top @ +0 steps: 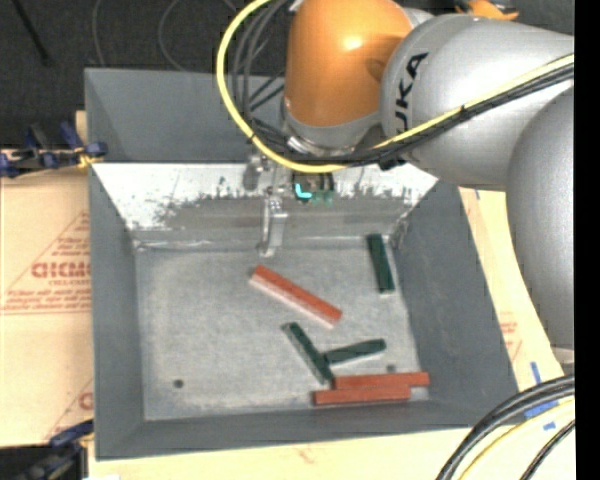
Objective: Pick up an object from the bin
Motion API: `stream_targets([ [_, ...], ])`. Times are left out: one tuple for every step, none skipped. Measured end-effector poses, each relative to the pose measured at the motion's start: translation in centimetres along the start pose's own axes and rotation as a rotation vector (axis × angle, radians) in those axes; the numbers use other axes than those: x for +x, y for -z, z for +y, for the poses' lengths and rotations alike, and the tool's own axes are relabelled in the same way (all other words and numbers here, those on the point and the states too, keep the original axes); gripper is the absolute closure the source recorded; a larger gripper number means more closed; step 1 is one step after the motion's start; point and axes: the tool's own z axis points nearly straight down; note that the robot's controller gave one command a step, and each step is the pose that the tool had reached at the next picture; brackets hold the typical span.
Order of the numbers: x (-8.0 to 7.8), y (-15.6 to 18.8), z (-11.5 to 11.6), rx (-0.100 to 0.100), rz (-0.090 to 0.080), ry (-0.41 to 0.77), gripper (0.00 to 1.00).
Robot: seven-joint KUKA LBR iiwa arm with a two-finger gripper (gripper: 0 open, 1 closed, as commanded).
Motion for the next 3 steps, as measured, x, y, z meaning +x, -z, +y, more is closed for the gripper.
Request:
stream_targets([
  [0.2, -12.2, -6.8, 0.004, -0.001, 0.089, 0.0],
  [2.3, -16.9, -7.4, 0.003, -0.004, 0.536, 0.0],
  [2.2, -16.7, -7.3, 0.0, -0.008, 0.532, 1.0],
])
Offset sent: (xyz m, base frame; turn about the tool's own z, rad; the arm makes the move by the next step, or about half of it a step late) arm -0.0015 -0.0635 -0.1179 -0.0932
